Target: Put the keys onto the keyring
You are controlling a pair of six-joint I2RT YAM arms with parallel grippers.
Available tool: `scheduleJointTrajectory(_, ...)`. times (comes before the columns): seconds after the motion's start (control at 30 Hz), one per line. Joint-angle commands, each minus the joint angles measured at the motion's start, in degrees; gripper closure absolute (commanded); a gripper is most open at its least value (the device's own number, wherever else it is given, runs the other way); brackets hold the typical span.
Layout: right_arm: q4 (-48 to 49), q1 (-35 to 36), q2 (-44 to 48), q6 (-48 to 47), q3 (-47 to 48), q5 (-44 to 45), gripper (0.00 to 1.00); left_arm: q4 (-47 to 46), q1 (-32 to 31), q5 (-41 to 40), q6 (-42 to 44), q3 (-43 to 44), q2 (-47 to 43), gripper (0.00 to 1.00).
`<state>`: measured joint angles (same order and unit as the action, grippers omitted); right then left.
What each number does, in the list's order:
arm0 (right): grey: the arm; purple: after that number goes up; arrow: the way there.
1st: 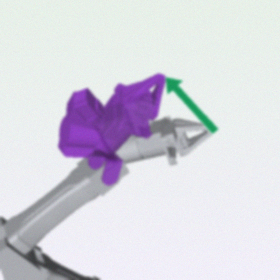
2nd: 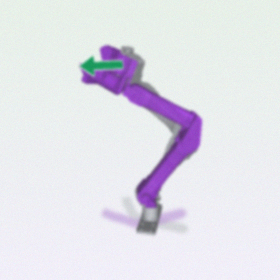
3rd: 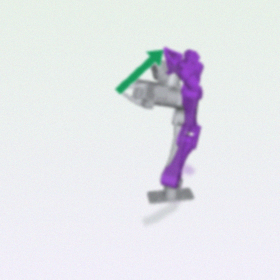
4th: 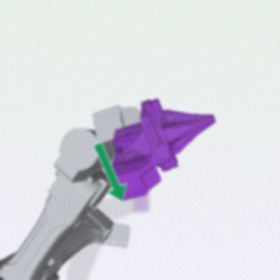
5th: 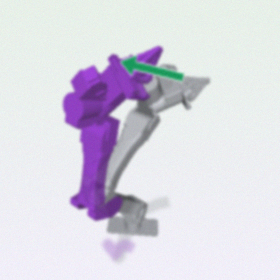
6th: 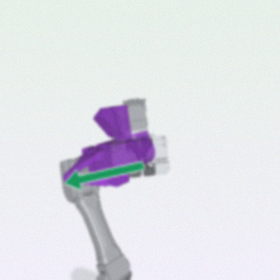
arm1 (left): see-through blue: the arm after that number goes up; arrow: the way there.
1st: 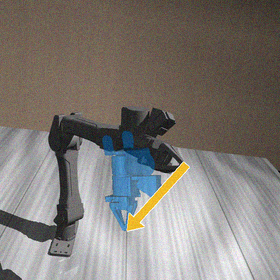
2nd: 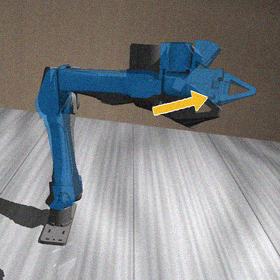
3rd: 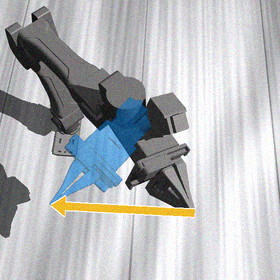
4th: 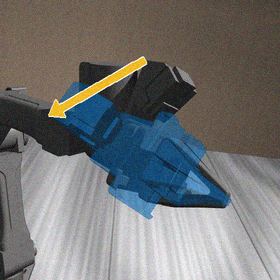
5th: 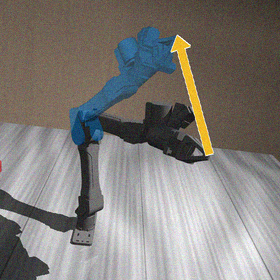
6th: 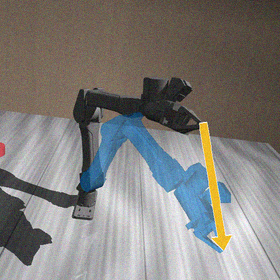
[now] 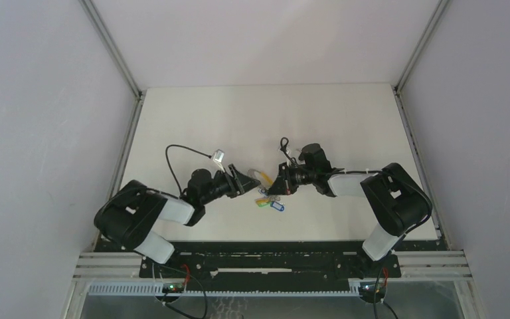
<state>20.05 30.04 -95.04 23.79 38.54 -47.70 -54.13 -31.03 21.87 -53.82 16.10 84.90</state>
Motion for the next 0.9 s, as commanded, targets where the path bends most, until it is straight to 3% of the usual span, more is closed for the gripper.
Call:
scheduleJointTrajectory(0.0,4.55,-0.40,1.75,1.52,-0.04,-1.31,1.00,-18.50,-0.23,2.99,-10.37,1.97,8.26,0.35)
scheduleJointTrajectory(0.1,4.64,-0.33,2.11,1.62,-0.16,-1.49,1.00,-25.96,-0.14,3.64,-14.22,1.85,13.43,0.35)
scheduleJointTrajectory(0.37,4.38,0.15,2.77,1.20,-0.30,-1.93,1.00,-23.83,0.64,1.00,-13.92,1.67,13.50,0.37)
scheduleJointTrajectory(0.57,3.83,0.69,2.78,0.91,-0.31,-2.04,1.00,-21.37,1.23,0.54,-15.16,2.83,15.37,0.45)
scheduleJointTrajectory(0.87,1.76,1.85,3.68,-0.92,-0.30,-1.01,1.00,-20.23,1.23,0.81,-15.01,3.91,15.70,0.67)
